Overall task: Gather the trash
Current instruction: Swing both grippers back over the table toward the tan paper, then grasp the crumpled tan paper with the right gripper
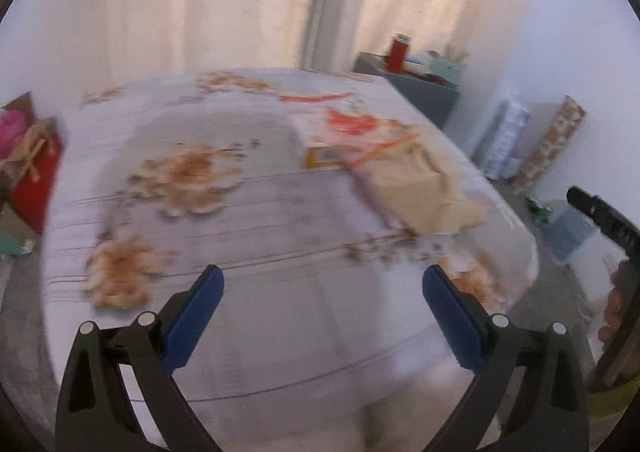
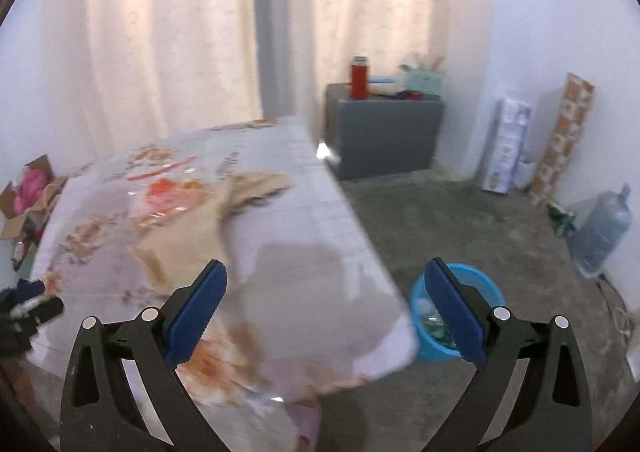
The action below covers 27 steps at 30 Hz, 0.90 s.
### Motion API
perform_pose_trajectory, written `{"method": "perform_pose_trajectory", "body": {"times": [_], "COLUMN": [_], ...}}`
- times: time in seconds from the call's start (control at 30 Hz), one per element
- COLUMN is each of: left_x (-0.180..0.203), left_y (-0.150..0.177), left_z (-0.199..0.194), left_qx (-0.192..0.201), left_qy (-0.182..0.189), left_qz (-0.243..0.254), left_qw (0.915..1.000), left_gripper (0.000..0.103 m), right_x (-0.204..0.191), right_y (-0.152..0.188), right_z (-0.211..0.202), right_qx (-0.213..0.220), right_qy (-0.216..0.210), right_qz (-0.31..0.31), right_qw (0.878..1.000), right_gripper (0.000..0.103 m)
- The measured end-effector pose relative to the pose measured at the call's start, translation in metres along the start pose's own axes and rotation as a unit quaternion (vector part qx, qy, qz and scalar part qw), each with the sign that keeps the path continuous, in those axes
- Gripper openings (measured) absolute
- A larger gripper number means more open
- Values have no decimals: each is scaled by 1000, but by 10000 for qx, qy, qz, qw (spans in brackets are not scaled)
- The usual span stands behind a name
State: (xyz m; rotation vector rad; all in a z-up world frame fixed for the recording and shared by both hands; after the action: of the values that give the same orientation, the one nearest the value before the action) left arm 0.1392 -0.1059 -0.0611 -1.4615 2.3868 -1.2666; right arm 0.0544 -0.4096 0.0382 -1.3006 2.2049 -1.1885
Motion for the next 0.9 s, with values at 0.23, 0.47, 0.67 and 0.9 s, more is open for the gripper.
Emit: {"method": "perform_pose_trajectory", "body": {"times": [0.23,0.47,0.67,0.9], "left_x": [-38,-50,-47,-52], "left_y": [5,14,20,19], "left_z": [-11,-7,-3,2], "left_qx": [25,164,20,-23], "left_qy": [560,1062,1189,1215], "left_qz": [-753,-1179,-1016,-991], "left_qw": [9956,9872,9877,9876], "left_gripper": [97,97,97,97], "right_x": [-67,-115,-141,-148], "right_y": [-6,6,-1,-43], "right_z": [4,30,51,81], "right_qx": [-41,-716,-331,-259], "right_qy": [-1346,-1854,-1991,-2563], "right_qz": [-194,-1185,-2723,-3316], "right_qw": [9907,9729,9408,9076], "right_gripper": [95,95,95,95]}}
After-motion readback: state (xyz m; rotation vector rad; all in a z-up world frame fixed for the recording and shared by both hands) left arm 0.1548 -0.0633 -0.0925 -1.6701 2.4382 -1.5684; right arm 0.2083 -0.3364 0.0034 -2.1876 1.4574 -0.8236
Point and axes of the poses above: each gripper's, at about its wrist camera, not at the fingertips, and z roughly the way its jaws point, x to its right, y to its underside, the point moved 6 cm from there along z, roughly the way its jaws point, and after that the axes turned 12 degrees about y, right-handed, at the moved point
